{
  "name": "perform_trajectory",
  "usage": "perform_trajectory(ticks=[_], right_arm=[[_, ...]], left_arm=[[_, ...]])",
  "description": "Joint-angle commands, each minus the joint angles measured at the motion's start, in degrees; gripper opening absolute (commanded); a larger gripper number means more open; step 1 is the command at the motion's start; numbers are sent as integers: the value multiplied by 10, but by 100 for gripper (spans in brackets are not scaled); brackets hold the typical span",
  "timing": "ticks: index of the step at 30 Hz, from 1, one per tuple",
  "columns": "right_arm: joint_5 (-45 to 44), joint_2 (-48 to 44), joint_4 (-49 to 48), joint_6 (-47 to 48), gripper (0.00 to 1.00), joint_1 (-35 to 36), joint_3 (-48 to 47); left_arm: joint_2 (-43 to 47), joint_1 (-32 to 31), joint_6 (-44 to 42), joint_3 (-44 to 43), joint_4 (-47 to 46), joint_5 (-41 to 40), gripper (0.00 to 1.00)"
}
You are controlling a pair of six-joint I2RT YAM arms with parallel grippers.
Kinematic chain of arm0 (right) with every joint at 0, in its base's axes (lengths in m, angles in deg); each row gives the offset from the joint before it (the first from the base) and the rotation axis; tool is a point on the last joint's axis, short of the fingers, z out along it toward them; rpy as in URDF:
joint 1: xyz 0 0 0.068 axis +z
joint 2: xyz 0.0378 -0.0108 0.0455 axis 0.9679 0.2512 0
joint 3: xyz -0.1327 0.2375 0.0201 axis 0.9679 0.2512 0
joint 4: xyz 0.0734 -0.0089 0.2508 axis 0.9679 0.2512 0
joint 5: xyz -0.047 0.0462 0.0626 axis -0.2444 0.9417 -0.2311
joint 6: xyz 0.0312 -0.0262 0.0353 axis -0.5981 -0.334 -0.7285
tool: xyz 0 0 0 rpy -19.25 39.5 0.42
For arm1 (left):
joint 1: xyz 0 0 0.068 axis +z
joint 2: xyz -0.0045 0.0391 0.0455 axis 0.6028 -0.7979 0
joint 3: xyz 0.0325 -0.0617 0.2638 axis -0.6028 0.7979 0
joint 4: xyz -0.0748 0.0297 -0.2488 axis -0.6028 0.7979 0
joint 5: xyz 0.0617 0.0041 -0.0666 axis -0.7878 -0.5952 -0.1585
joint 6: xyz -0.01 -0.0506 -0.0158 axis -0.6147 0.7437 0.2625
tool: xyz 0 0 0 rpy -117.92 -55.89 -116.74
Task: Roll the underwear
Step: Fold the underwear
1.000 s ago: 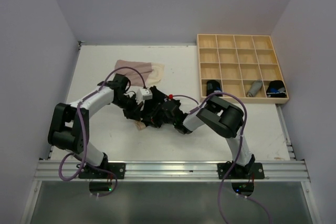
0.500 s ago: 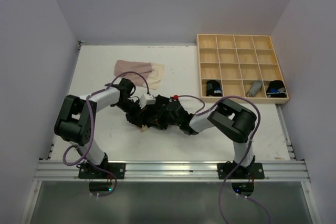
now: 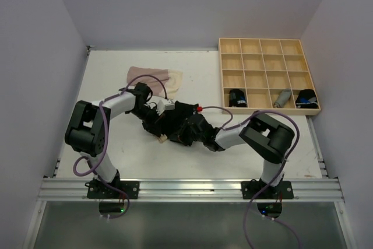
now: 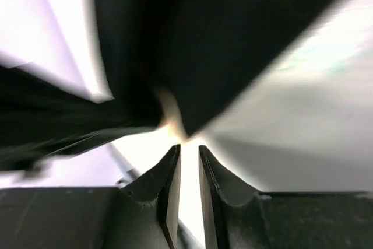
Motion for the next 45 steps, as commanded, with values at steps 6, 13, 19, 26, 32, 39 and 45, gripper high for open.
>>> perform_trajectory(ticks=[6,13,19,26,32,39,45], right_arm=[[-42,77,-97,-27,20,4,-2],[-42,-9,-66,-6,18,6,9],[-40,-6,-35,11,18,7,-21],[-33,76,-54,1,17,7,-39],[-20,108,-67,-10,16,7,-41],[-20,112,-72,-12,16,7,-40],[-21,107,-73,-12,15,6,-36]], left_arm=[[13,-3,7,-22,18,0,0],[13,-3,7,-29,24,-1,0],[13,-3,18,-47,29,10,0],[18,-3,26,-69,40,11,0],[5,-3,30,-72,39,24,0],[-17,-5,33,-68,32,33,0],[-46,-5,31,-54,24,43,0]])
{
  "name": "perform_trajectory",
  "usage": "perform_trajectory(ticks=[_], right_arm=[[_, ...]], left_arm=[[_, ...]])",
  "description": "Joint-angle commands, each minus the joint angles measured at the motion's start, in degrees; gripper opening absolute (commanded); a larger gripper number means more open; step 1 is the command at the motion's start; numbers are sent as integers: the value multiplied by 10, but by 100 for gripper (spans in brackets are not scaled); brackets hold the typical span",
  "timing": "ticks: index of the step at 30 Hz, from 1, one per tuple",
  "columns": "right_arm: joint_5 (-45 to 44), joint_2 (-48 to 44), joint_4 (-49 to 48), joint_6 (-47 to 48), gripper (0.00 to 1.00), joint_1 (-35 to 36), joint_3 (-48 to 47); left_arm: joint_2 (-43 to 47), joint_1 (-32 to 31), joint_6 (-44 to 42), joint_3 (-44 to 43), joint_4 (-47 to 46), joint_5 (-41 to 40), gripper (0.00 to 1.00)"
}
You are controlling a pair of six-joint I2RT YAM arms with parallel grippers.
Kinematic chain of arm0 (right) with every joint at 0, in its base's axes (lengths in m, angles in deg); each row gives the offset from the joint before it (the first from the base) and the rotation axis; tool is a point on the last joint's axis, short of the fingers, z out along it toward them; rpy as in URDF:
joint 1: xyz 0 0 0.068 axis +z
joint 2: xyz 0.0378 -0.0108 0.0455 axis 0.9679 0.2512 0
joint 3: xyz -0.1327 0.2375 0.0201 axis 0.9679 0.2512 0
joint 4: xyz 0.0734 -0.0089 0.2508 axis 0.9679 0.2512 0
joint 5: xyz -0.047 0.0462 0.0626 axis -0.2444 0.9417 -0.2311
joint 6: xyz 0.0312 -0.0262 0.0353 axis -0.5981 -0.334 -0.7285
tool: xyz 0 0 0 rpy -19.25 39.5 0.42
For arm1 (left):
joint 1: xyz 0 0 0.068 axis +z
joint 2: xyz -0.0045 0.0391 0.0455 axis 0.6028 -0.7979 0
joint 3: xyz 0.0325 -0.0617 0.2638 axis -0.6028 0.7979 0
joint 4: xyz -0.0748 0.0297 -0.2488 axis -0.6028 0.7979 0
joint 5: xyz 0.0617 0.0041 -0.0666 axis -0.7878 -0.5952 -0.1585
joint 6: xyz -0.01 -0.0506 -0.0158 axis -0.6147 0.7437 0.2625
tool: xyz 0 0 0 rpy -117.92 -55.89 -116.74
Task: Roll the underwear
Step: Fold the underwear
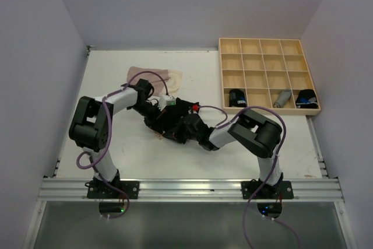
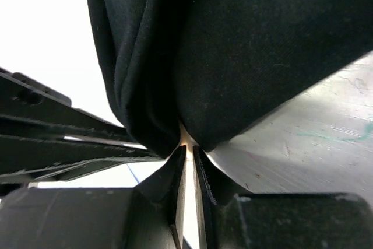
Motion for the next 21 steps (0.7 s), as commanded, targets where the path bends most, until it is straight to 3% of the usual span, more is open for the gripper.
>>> perform_trajectory(ticks=[1,8,11,14,15,18,21], right_arm=[[-14,11,19,6,15,4,0],[-19,-19,-1,10,9,4,21],[-52,-101,16,25,10,4,55],[-101,-213,102,70,15,-1,72],[-128,-262,171,103,15,-4,58],[-162,-305,292,172,19,-20,5],[-170,-309,352,212,19,-50,-42]], left_arm=[[-19,-5,10,2,-9,25,0],[-52,-5,35,25,-44,10,0],[-62,-4,46,26,-58,-15,0],[-68,-4,50,28,-65,-31,11],[-70,-4,49,27,-64,-35,13],[-75,-4,48,27,-62,-48,13],[-74,-5,41,29,-58,-62,14]])
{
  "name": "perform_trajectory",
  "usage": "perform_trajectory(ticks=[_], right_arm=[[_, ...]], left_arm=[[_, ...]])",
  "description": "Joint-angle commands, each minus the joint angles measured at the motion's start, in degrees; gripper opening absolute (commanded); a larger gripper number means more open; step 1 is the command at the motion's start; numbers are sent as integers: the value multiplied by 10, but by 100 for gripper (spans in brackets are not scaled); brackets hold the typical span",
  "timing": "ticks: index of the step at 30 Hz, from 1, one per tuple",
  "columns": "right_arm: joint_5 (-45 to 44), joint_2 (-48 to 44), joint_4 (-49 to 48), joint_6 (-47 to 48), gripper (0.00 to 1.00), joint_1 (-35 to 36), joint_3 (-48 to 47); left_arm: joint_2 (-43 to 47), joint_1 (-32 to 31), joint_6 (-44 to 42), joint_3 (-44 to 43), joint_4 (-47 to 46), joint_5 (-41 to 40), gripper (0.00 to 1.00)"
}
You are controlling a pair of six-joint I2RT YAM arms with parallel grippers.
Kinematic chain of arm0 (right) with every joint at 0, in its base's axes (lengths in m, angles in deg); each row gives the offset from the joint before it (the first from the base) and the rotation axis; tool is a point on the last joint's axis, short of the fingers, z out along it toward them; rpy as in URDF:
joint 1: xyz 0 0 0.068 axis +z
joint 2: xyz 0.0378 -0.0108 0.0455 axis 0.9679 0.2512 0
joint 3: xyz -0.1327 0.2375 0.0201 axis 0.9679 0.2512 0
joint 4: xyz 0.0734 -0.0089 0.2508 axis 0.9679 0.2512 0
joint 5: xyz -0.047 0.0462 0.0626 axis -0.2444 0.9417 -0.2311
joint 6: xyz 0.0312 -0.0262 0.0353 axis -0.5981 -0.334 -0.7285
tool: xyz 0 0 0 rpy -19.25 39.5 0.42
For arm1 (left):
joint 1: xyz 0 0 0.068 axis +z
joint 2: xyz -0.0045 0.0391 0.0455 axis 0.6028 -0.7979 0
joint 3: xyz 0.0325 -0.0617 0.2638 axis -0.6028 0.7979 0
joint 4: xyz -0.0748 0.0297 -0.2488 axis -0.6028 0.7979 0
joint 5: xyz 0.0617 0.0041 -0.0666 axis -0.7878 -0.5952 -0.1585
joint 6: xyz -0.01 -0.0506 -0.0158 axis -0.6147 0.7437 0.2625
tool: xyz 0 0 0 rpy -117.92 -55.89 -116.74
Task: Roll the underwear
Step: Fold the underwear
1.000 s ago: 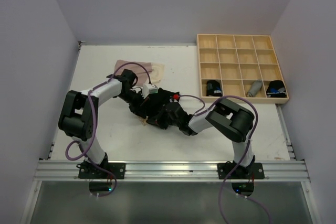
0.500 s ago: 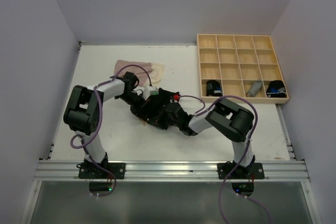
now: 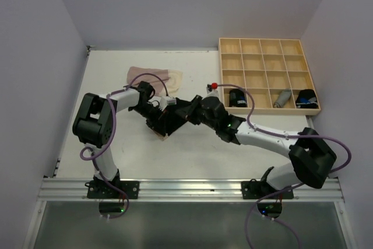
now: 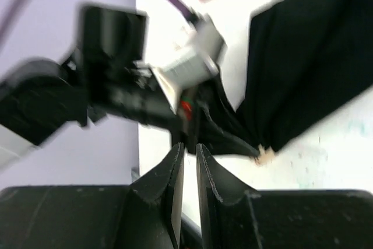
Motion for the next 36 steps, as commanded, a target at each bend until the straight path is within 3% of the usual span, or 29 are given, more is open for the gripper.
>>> perform_trajectory(ticks=[1,12,16,25,36], right_arm=[[-55,-1,121,86,20,-37,-52],[34,154,67,73,34,-127,-111],[63,197,29,43,44,-136,-122],[76,246,-28,15,41,-136,-137],[83,294,-6,20,40,-137,-184]], left_arm=[[-30,-5,-15,25,-29,-94,14],[-16,-4,-32,34,-21,-107,19],[-17,-5,-36,35,-21,-105,20],[-15,-5,-44,39,-21,-108,20],[-19,-5,-47,36,-16,-100,20]])
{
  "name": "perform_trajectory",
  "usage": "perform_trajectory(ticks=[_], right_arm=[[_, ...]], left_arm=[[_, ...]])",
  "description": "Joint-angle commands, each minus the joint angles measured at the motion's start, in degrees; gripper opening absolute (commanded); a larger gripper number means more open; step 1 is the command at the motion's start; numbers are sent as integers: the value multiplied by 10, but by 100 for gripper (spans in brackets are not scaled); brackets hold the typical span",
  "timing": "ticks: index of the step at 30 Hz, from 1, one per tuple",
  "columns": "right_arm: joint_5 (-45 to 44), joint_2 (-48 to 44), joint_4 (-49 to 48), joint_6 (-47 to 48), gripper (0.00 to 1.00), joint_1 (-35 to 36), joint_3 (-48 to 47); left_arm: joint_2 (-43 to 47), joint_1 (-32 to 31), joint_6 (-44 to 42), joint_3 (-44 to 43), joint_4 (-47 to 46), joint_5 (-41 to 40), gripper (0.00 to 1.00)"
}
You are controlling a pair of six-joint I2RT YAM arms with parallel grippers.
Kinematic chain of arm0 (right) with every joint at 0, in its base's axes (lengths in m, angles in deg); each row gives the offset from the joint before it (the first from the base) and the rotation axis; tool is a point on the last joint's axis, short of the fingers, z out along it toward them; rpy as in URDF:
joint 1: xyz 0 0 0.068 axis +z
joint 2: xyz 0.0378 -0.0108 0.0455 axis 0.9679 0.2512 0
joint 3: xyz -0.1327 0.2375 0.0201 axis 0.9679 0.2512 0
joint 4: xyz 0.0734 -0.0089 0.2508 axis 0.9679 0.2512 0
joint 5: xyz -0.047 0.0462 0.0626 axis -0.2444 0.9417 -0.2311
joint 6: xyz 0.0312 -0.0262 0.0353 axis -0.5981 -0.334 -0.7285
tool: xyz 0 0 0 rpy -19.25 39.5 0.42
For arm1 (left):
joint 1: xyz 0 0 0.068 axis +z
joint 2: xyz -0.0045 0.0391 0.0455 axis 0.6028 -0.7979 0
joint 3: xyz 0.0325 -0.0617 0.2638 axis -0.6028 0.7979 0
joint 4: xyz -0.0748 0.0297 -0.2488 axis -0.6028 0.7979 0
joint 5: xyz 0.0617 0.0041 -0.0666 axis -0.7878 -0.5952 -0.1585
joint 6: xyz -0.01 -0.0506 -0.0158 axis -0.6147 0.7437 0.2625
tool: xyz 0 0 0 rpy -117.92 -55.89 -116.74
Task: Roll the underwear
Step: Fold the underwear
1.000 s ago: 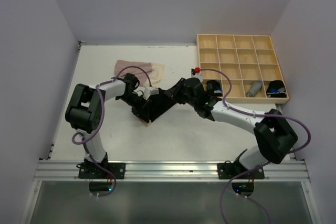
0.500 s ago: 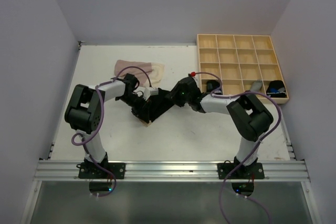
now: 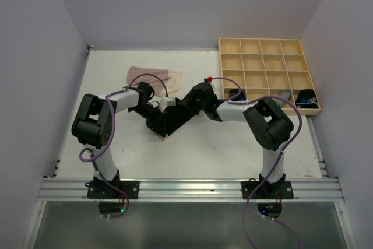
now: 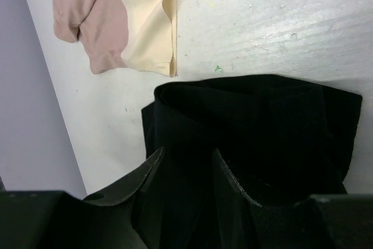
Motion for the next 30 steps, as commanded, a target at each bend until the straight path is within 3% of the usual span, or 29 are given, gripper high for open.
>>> perform_trajectory(ticks=[1,9,18,20,24,30], right_arm=[[4,9,-11,-6,40,-3,-19],[-9,0,38,13,45,-9,-27],[12,26,12,10,46,-13,-32],[11,27,0,10,42,-13,-28],[10,12,-23,7,21,-17,-11],[-2,-37,-22,21,12,-20,1]], left_arm=[[-28,-4,-34,25,-12,-99,20],[-30,-4,-35,24,-10,-99,20],[-33,-4,-35,23,-8,-99,20],[-34,-4,-36,22,-7,-99,20],[-36,-4,-37,22,-6,-99,20],[-37,-4,-37,22,-5,-99,20]])
